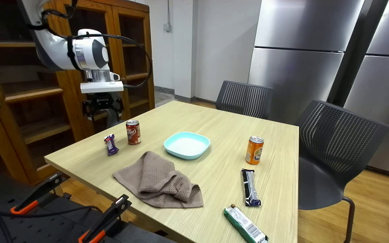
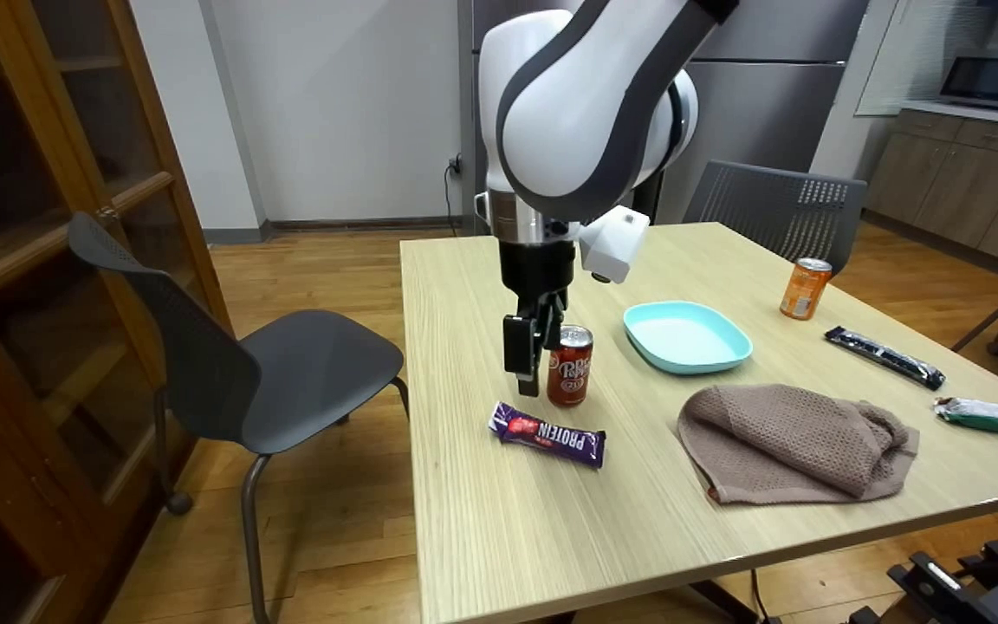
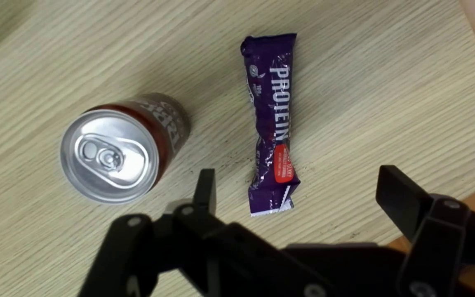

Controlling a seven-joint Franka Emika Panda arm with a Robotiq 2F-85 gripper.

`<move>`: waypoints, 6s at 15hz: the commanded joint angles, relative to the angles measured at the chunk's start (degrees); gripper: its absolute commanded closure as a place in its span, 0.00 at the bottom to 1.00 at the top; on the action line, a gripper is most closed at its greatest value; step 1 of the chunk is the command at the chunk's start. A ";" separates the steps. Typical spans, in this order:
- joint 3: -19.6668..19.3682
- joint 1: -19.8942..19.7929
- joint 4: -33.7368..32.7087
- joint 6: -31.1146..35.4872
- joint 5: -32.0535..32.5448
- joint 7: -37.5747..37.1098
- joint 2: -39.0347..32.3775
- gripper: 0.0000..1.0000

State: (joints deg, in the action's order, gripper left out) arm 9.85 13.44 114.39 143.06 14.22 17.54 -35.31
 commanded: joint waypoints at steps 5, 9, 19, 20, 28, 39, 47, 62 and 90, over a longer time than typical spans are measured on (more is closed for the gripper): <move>-2.50 1.75 -4.70 -0.93 3.83 -1.89 -6.48 0.00; -3.05 3.02 -5.82 -1.90 6.27 -1.30 -8.35 0.00; -2.16 3.87 -8.22 -3.18 8.20 0.63 -11.03 0.00; -2.30 4.04 -8.69 -3.31 8.36 0.54 -11.61 0.00; -1.69 3.68 -11.92 -5.77 7.89 1.96 -14.97 0.00; -1.67 3.26 -13.95 -8.49 7.41 1.95 -15.25 0.89; 0.46 2.59 -11.55 -9.45 7.01 4.11 -8.96 0.97; 2.52 -8.28 -6.93 -7.83 -11.10 4.07 7.10 0.97; -9.83 -19.14 -7.77 -0.62 -23.69 -11.02 -2.18 0.97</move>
State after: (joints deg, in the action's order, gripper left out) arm 1.31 -7.03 110.93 142.04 -11.04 11.43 -34.22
